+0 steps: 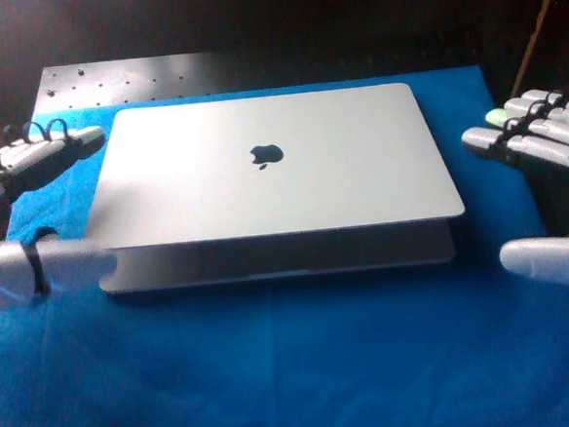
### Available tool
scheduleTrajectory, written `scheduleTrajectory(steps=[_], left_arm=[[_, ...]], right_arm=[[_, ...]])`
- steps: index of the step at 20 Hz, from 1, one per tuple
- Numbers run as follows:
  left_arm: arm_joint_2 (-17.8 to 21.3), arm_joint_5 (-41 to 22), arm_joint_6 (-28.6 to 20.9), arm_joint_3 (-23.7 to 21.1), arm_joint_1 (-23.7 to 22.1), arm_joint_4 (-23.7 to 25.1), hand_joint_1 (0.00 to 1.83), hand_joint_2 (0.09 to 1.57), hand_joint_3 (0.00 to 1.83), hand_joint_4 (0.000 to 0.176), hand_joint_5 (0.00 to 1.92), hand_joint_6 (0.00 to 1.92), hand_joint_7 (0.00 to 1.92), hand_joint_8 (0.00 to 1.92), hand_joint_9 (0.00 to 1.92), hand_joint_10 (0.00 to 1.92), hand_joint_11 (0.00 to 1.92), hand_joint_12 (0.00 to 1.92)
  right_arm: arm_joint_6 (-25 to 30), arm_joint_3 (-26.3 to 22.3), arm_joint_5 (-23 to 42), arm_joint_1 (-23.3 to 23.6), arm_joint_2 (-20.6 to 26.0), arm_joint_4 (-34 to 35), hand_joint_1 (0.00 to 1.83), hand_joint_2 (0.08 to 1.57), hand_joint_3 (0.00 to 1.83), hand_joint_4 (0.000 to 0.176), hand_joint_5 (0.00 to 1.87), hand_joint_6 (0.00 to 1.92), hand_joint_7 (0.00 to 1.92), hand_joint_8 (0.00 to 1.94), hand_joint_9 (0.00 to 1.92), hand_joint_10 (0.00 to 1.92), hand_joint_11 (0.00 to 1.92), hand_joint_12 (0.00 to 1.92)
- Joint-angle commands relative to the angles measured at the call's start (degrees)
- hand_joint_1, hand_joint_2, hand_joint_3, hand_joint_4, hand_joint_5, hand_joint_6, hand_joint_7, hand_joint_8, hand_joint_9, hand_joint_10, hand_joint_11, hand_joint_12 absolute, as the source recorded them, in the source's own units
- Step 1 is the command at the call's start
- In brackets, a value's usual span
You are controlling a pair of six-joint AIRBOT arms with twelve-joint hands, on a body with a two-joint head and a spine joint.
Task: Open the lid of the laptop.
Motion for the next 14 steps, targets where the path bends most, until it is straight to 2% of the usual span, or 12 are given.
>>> scheduleTrajectory(steps=[1,2,3,4,5,6,7,8,9,11,14], left_arm=[[-0.29,-6.83,-0.11,0.23,-0.86,-0.85,0.00,1.15,0.01,0.063,0.00,0.00,0.00,0.00,0.00,0.00,0.00,0.00],[-0.71,-6.55,-0.10,0.44,-1.19,-0.71,0.00,1.17,0.02,0.076,0.00,0.00,0.00,0.00,0.00,0.00,0.00,0.00],[-1.28,-6.20,-0.10,0.78,-1.77,-0.24,0.00,1.18,0.02,0.111,0.00,0.00,0.00,0.00,0.00,0.00,0.00,0.00],[-1.77,-5.39,-0.10,1.13,-2.97,0.49,0.00,1.18,0.02,0.128,0.00,0.00,0.00,0.00,0.00,0.00,0.00,0.00],[-2.54,-3.63,-0.10,1.74,-4.89,1.86,0.00,1.20,0.02,0.147,0.00,0.00,0.00,0.00,0.00,0.00,0.00,0.00],[-3.37,-2.08,-0.10,2.36,-6.59,3.13,0.02,1.21,0.02,0.133,0.00,0.00,0.00,0.00,0.00,0.00,0.00,0.00],[-3.85,-1.48,-0.10,2.70,-7.24,3.70,0.08,1.19,0.00,0.147,0.00,0.00,0.00,0.00,0.00,0.00,0.00,0.00],[-4.33,-1.07,-0.10,3.00,-7.72,4.20,0.10,1.17,0.00,0.151,0.00,0.00,0.00,0.00,0.00,0.00,0.00,0.00],[-4.75,-0.69,-0.11,3.23,-8.22,4.61,0.13,1.15,0.00,0.175,0.00,0.00,0.00,0.00,0.00,0.00,0.00,0.00],[-5.09,-0.20,-0.13,3.31,-8.77,5.15,0.17,1.11,0.00,0.176,0.00,0.00,0.00,0.00,0.00,0.00,0.00,0.00],[-5.10,-0.03,-0.14,3.15,-8.76,5.21,0.33,1.00,0.00,0.176,0.00,0.00,0.00,0.00,0.00,0.00,0.00,0.00]], right_arm=[[0.09,0.17,5.78,0.72,-0.17,0.10,0.00,1.26,0.02,0.060,0.10,0.01,0.04,0.00,0.00,0.00,0.03,0.05],[0.09,0.17,5.32,0.72,-0.45,-0.23,0.00,1.25,0.02,0.061,0.11,0.01,0.05,0.00,0.01,0.00,0.05,0.06],[0.10,0.17,4.99,0.72,-0.71,-0.37,0.00,1.25,0.01,0.053,0.13,0.01,0.08,0.01,0.02,0.01,0.06,0.06],[0.10,0.17,4.71,0.72,-0.88,-0.57,0.00,1.26,0.01,0.041,0.13,0.01,0.07,0.01,0.02,0.01,0.05,0.06],[0.10,0.15,4.20,0.72,-0.99,-1.00,0.00,1.26,0.01,0.043,0.14,0.01,0.08,0.01,0.03,0.01,0.06,0.06],[0.10,0.17,3.10,0.72,-1.14,-1.64,0.00,1.26,0.01,0.044,0.14,0.01,0.09,0.01,0.03,0.01,0.06,0.06],[0.10,0.20,2.19,0.72,-1.27,-2.21,0.00,1.26,0.01,0.032,0.14,0.01,0.09,0.01,0.03,0.01,0.06,0.06],[0.10,0.21,1.42,0.72,-1.43,-2.80,0.00,1.26,0.00,0.017,0.15,0.01,0.10,0.01,0.04,0.01,0.06,0.06],[0.10,0.21,0.82,0.76,-1.65,-3.33,0.00,1.27,0.01,0.000,0.15,0.01,0.09,0.01,0.04,0.01,0.06,0.06],[0.10,0.23,0.21,0.88,-2.10,-3.99,0.00,1.29,0.01,0.000,0.13,0.00,0.07,0.00,0.01,0.00,0.05,0.05],[0.09,0.34,-0.09,0.88,-2.10,-3.99,0.00,1.29,0.01,0.000,0.12,0.00,0.07,0.00,0.01,0.00,0.02,0.03]])
